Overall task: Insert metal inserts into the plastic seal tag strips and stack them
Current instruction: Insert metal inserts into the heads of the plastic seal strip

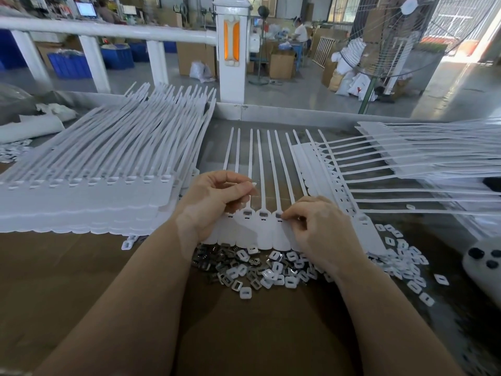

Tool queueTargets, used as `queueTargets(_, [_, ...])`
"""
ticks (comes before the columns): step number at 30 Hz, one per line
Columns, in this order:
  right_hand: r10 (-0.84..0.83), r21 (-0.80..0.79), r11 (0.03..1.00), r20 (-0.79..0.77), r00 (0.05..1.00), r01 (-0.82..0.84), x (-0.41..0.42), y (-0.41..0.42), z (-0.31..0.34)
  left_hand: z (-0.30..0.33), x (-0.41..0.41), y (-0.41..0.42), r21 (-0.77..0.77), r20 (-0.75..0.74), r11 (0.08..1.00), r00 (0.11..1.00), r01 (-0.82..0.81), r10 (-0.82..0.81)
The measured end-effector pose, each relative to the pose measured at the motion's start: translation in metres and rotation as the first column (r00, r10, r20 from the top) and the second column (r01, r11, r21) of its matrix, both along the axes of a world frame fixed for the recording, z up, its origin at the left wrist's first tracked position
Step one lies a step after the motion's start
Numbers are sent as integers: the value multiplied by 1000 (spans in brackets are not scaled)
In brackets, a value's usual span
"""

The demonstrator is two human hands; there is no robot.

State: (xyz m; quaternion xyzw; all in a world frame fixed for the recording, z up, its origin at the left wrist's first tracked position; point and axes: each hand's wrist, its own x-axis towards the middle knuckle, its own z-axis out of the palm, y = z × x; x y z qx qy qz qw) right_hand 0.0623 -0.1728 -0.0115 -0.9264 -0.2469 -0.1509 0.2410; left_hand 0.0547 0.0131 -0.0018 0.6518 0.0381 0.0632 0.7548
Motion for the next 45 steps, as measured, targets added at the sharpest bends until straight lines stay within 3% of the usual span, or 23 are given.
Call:
queueTargets(6, [-10, 18, 1000, 2, 1000, 10, 1, 1, -2, -1, -1, 6, 28, -31, 994, 994, -107, 108])
queueTargets(11, [-16, 23, 1000, 20, 1000, 16, 1, 2, -4, 3, 0, 7, 207, -14, 962, 983, -177, 184])
queueTargets(23, [-29, 26, 999, 37, 999, 28, -1, 4, -7, -4, -16, 17, 608, 67, 747, 955, -268, 288])
queueTargets(34, [-23, 50, 999, 46, 999, 20, 1, 3, -10, -11, -19, 21, 734, 87, 630, 955, -254, 283])
queueTargets(39, [-28, 54, 998, 55, 998, 25, 1, 3, -12, -13, -17, 24, 847, 116, 471, 950, -247, 289])
queueTargets(45, [-29, 44, 999, 72, 997, 26, 1, 3, -13, -17, -14, 24, 857, 136, 443, 944, -264, 300])
